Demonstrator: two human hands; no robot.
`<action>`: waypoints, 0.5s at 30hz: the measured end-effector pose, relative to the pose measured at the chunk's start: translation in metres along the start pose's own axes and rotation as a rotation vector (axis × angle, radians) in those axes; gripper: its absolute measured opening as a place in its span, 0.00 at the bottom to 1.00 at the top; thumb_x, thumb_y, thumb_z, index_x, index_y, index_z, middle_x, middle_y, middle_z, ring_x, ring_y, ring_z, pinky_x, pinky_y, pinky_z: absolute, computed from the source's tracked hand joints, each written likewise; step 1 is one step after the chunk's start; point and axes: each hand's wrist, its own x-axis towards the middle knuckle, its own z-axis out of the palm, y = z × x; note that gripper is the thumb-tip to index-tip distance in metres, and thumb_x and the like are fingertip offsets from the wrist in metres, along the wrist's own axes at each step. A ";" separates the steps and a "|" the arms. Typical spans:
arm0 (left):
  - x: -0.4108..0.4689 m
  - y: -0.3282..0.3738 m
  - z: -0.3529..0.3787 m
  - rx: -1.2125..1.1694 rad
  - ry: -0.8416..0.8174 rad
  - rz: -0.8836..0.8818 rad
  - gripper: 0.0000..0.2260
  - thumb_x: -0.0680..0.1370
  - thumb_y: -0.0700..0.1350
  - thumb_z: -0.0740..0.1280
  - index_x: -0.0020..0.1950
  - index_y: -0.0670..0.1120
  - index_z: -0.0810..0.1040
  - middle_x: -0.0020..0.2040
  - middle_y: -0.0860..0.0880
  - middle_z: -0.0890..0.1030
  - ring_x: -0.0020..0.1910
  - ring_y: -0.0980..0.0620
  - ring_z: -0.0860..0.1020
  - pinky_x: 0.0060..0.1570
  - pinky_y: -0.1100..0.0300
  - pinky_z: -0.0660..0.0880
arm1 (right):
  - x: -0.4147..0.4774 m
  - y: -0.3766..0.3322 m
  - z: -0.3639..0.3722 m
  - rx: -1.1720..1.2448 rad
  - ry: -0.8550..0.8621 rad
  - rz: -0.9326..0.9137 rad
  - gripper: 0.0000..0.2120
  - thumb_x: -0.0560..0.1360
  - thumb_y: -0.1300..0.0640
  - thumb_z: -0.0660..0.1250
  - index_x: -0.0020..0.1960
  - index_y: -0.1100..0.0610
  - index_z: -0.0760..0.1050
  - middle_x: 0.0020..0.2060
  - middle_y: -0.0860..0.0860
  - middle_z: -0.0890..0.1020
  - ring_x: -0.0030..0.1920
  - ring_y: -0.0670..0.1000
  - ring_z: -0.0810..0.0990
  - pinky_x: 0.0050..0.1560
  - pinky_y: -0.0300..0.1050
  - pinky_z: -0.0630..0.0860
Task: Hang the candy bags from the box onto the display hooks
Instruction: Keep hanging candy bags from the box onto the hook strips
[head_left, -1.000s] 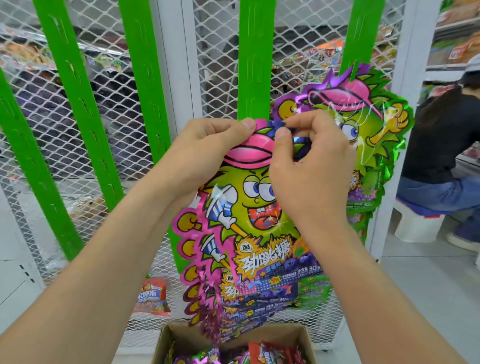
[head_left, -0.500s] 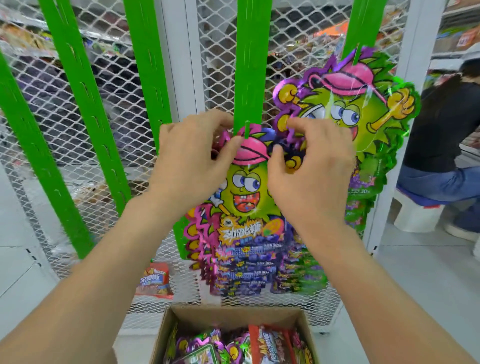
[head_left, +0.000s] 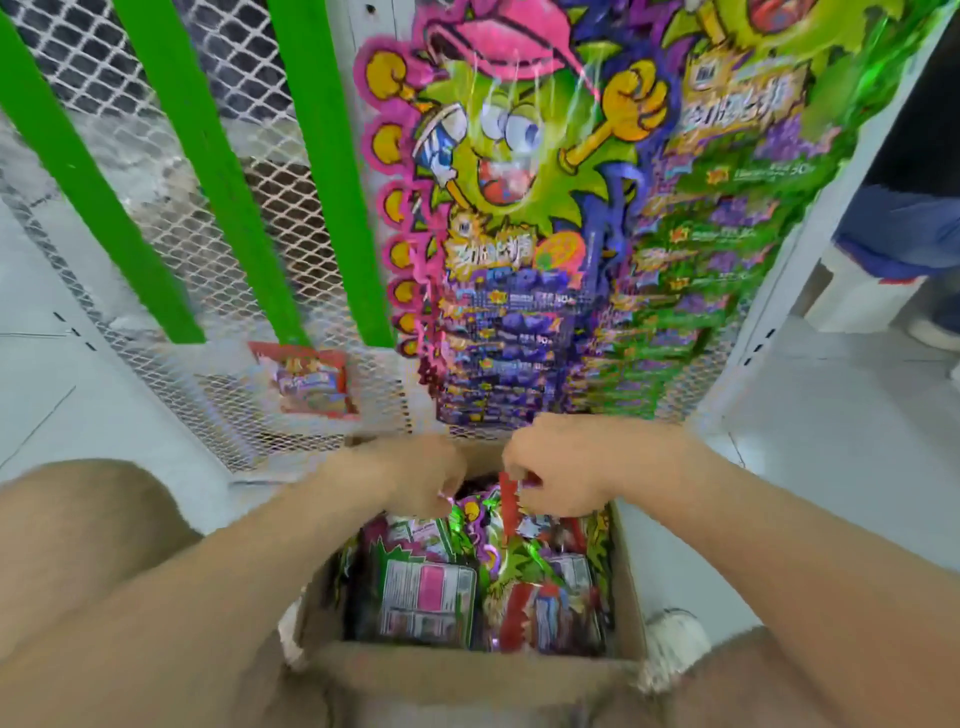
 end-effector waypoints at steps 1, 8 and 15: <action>0.013 -0.005 0.022 0.024 -0.101 -0.034 0.12 0.82 0.52 0.66 0.51 0.44 0.82 0.52 0.45 0.84 0.51 0.43 0.82 0.51 0.50 0.80 | 0.006 -0.002 0.008 0.006 -0.026 0.004 0.09 0.79 0.53 0.65 0.49 0.59 0.77 0.42 0.57 0.79 0.43 0.62 0.82 0.42 0.56 0.81; 0.055 -0.039 0.166 0.187 -0.168 -0.143 0.21 0.84 0.45 0.62 0.78 0.47 0.67 0.73 0.45 0.73 0.70 0.44 0.74 0.66 0.46 0.72 | 0.031 -0.004 0.039 -0.092 -0.083 -0.044 0.05 0.83 0.56 0.62 0.51 0.57 0.71 0.45 0.54 0.74 0.44 0.58 0.79 0.41 0.54 0.80; 0.046 -0.026 0.161 0.086 -0.203 -0.288 0.20 0.84 0.52 0.67 0.75 0.50 0.71 0.73 0.44 0.75 0.79 0.38 0.58 0.76 0.32 0.55 | 0.033 -0.011 0.037 -0.146 -0.107 -0.075 0.09 0.84 0.57 0.60 0.46 0.55 0.65 0.40 0.52 0.69 0.37 0.55 0.73 0.34 0.47 0.69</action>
